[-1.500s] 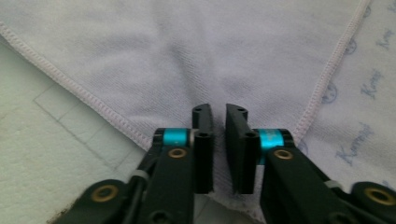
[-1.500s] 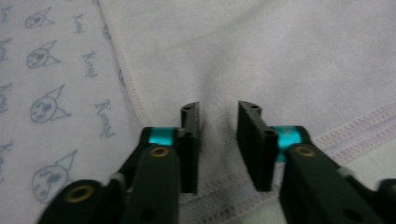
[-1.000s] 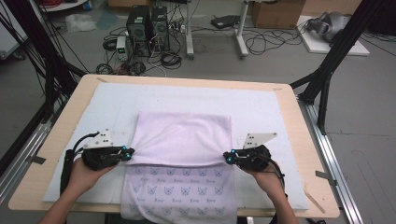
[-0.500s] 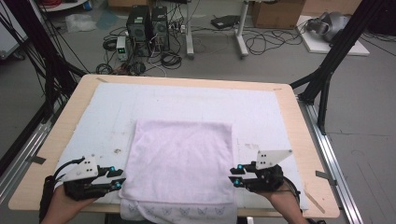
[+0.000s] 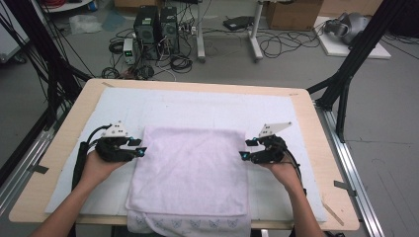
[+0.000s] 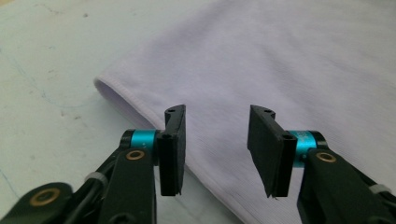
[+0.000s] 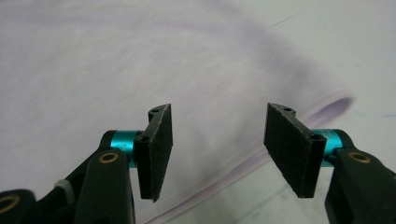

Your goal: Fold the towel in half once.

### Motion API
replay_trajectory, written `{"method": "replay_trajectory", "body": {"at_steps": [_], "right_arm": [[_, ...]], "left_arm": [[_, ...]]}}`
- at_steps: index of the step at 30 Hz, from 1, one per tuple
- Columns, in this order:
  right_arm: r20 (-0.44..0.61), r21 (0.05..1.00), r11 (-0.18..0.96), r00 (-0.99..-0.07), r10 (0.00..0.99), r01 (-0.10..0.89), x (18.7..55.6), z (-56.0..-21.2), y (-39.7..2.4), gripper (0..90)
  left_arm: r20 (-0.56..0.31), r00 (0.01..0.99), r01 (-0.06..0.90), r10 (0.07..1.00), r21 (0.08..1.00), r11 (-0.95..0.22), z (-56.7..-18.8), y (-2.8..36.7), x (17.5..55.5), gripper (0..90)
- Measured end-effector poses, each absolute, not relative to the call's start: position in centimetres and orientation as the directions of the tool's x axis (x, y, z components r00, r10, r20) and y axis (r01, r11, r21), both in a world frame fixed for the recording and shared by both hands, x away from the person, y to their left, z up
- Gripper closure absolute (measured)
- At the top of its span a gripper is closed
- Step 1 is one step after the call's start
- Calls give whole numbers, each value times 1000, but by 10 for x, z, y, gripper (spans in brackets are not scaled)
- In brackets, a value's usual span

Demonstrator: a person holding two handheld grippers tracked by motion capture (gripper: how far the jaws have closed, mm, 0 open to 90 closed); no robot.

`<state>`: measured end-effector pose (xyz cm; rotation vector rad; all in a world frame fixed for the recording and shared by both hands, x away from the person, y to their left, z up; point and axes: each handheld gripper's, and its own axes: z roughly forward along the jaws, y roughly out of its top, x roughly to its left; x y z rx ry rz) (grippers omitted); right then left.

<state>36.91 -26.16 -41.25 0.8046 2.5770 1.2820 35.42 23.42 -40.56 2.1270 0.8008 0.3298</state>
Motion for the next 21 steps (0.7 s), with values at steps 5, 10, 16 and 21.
{"method": "replay_trajectory", "body": {"at_steps": [5,10,16,21], "right_arm": [[87,768,495,-831,550,408,402,-399,-263,364],[98,739,496,-802,589,456,424,-412,-262,323],[120,699,508,-784,609,503,433,-439,-256,304],[96,699,509,-771,630,502,436,-442,-255,545]], "left_arm": [[-45,721,463,691,774,-432,-400,238,385,589],[-90,705,487,704,782,-388,-412,241,411,520],[-124,642,571,757,735,-365,-441,241,430,392],[-116,659,547,743,752,-367,-445,235,430,583]]}}
